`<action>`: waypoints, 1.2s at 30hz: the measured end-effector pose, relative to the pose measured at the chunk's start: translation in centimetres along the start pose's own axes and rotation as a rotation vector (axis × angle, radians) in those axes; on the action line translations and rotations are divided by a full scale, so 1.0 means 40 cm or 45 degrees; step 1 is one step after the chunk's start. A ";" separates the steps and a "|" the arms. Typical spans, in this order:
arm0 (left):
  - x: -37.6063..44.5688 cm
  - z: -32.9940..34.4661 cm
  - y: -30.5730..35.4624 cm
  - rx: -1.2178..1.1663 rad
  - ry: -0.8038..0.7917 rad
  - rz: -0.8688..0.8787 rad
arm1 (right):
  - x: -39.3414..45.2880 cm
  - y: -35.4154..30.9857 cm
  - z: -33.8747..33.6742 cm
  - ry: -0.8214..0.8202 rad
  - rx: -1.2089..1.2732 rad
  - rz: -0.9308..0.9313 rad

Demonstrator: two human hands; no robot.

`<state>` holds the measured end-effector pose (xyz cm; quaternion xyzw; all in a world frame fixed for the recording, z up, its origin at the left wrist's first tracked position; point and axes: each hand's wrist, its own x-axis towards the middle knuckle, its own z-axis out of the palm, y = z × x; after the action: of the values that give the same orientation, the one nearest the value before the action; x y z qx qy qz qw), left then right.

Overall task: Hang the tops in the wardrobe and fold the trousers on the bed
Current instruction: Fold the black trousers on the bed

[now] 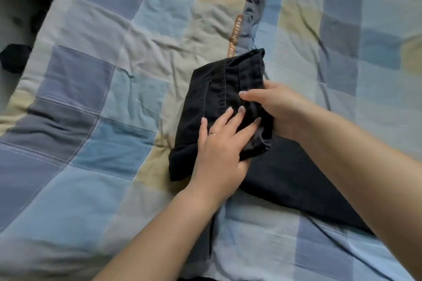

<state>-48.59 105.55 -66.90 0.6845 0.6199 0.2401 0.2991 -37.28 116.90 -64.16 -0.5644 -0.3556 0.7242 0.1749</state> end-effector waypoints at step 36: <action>-0.076 0.836 0.349 -1.629 0.797 -1.539 | -0.448 0.774 -1.342 0.923 -0.156 0.071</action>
<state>-15.73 98.05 -80.51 -0.1447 0.6732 0.5128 0.5127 23.26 100.99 -79.69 -0.8032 -0.2977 0.4590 0.2358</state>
